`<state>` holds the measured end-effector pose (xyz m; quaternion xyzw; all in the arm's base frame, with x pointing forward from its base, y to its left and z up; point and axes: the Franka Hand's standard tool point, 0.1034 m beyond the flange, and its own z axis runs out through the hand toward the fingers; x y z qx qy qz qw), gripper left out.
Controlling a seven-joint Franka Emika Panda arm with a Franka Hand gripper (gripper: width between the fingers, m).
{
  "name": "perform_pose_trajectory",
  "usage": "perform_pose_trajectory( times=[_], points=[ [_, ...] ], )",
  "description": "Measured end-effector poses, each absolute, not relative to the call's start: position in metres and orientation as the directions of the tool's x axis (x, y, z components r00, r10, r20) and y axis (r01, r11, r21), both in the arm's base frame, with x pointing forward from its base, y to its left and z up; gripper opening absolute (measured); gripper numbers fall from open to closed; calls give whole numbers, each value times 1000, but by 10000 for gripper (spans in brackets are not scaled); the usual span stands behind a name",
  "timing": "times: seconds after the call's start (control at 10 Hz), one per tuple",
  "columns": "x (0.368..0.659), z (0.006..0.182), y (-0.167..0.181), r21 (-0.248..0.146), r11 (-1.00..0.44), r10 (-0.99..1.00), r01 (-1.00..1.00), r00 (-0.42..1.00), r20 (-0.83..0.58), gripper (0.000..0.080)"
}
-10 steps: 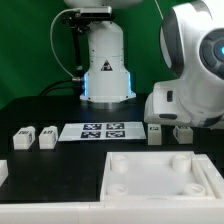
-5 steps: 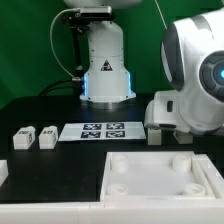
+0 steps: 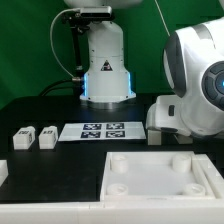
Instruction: Assemble one leg
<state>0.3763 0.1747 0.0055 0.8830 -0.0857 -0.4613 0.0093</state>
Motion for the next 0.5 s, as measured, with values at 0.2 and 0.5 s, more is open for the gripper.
perform_pose_trajectory(
  times=[0.2,0.5],
  points=[
    [376,6,175,95,-985,-160,-143,560,-813,297],
    [376,5,175,96,-985,-160,-143,560,-813,297]
  ],
)
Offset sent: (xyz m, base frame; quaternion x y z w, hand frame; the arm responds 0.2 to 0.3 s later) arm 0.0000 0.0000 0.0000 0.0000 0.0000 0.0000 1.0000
